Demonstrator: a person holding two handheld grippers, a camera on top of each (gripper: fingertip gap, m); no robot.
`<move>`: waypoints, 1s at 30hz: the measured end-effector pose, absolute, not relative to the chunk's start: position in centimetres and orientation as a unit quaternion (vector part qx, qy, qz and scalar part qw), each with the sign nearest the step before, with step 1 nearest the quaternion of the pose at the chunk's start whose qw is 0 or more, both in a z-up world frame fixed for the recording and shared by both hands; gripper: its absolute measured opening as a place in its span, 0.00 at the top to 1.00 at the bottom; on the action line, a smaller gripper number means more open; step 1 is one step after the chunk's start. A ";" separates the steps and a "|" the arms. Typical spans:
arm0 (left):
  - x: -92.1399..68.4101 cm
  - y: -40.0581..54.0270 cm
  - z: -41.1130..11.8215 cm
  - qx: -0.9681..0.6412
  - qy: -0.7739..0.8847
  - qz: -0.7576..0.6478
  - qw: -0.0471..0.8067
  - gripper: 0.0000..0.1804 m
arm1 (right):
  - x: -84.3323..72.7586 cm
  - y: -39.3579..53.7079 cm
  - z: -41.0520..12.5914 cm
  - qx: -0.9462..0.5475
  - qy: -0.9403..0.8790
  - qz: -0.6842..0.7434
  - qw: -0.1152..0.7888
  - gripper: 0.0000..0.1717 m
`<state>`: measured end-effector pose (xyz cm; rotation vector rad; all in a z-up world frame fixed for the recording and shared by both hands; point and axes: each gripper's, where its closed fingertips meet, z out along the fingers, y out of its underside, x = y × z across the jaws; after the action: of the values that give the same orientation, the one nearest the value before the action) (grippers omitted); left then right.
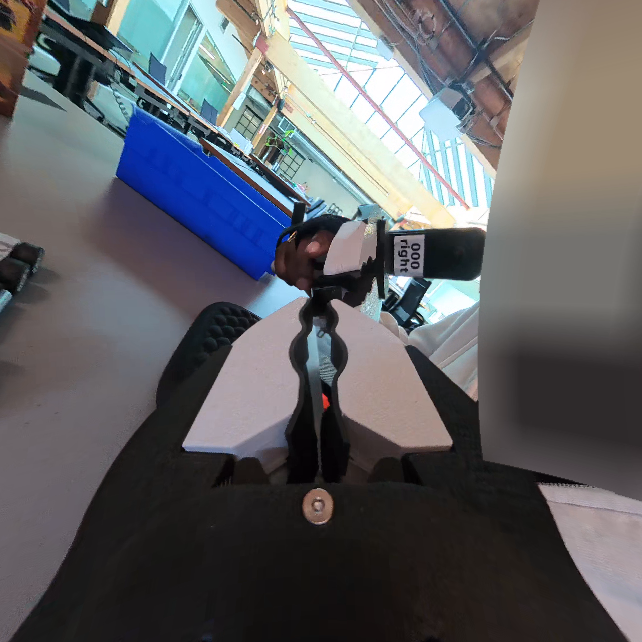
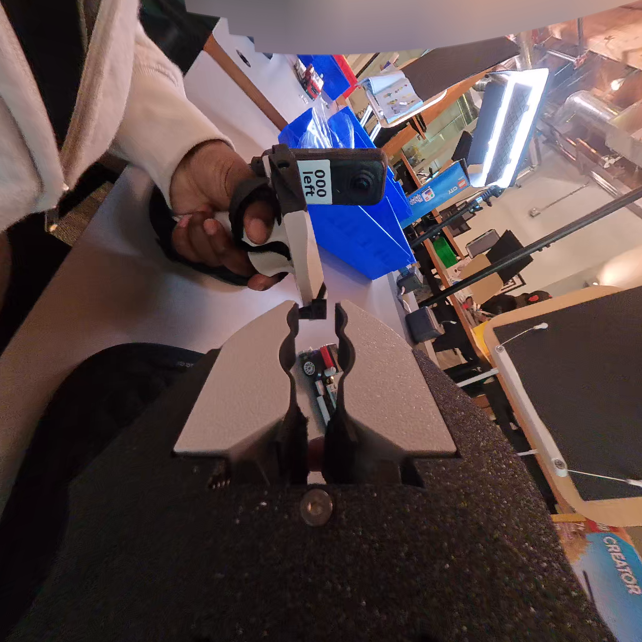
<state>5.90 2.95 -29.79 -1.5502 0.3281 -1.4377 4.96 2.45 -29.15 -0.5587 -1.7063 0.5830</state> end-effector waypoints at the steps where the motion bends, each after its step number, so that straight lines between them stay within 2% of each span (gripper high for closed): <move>1: 6.0 2.9 -29.9 -0.637 0.132 -0.593 0.474 0.96 | 4.9 2.4 -29.2 -0.236 -0.733 0.246 0.589 0.90; 6: 6.0 3.1 -30.3 -0.649 0.140 -0.580 0.473 0.96 | 4.9 2.3 -29.6 -0.245 -0.738 0.250 0.576 0.95; 11: 5.9 2.9 -29.3 -0.624 0.142 -0.590 0.493 0.97 | 5.1 2.2 -28.6 -0.290 -0.687 0.343 0.572 0.96; 17: 4.3 3.1 -28.1 -0.594 0.108 -0.610 0.513 1.00 | 5.9 3.1 -29.5 -0.334 -0.657 0.365 0.568 0.96; 21: 4.6 3.8 -29.8 -0.654 0.162 -0.510 0.534 1.00 | 5.6 3.5 -29.1 -0.371 -0.631 0.403 0.550 0.96; 22: 4.8 3.8 -30.2 -0.665 0.201 -0.464 0.550 0.94 | 5.5 3.8 -29.1 -0.398 -0.613 0.433 0.527 0.96; 25: 5.1 4.1 -30.1 -0.657 0.323 -0.286 0.619 0.87 | 5.3 4.8 -28.8 -0.478 -0.515 0.537 0.466 0.96; 27: 4.9 4.8 -30.1 -0.648 0.369 -0.164 0.646 0.87 | 5.0 5.3 -29.5 -0.528 -0.475 0.550 0.438 0.96; 30: 5.3 5.4 -30.1 -0.625 0.404 -0.058 0.665 0.90 | 4.8 5.5 -29.9 -0.574 -0.414 0.577 0.407 0.96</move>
<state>5.26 5.42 -30.14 -1.4108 0.9133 -0.1305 4.77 5.49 -29.86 -1.4470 -1.0452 1.4558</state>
